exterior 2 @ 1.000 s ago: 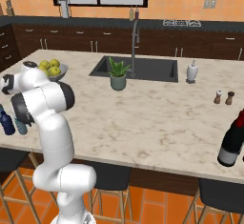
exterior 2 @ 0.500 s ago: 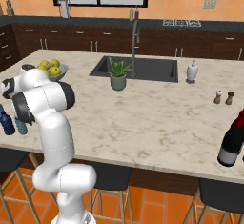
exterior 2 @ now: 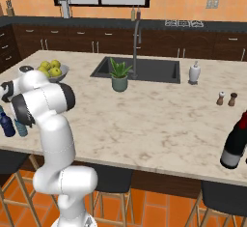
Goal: Move the plastic bottles in the middle to the plastics group, and the glass bottles in the middle to the glass group.
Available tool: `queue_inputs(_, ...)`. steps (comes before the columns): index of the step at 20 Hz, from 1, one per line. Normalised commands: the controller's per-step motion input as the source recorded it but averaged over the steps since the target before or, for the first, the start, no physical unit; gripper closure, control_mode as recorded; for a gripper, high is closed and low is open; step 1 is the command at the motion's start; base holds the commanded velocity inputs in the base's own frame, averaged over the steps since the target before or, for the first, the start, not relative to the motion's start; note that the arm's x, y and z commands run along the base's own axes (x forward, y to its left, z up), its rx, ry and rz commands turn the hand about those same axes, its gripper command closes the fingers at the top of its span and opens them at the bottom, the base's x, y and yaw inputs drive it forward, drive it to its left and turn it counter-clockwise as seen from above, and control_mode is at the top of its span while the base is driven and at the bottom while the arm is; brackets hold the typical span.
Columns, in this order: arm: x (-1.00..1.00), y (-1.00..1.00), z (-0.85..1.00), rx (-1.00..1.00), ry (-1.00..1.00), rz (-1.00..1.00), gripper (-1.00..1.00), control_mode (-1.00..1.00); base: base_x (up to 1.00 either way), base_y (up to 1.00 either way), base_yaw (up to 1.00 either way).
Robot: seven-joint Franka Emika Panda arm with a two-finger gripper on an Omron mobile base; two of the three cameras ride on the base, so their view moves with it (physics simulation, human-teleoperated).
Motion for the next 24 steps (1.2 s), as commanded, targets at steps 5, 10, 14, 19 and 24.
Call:
queue_inputs(5, 0.0, 0.0, 0.0, 0.0, 0.0, 0.0, -1.0, -1.0, 0.0, 0.0, 0.0)
queue_inputs(10, 0.0, 0.0, 0.0, 0.0, 0.0, 0.0, -1.0, -1.0, 0.0, 0.0, 0.0)
queue_inputs(14, 0.0, -0.06, 0.18, 0.0, 0.0, 0.0, -1.0, -1.0, 0.0, 0.0, 0.0)
queue_inputs(19, 0.0, -0.24, 0.52, 0.0, 0.0, -0.05, -1.0, -1.0, 0.0, 0.0, 0.0)
queue_inputs(24, -0.18, -0.72, 0.55, 0.0, 0.0, -0.11, -1.0, -1.0, 0.0, 0.0, 0.0)
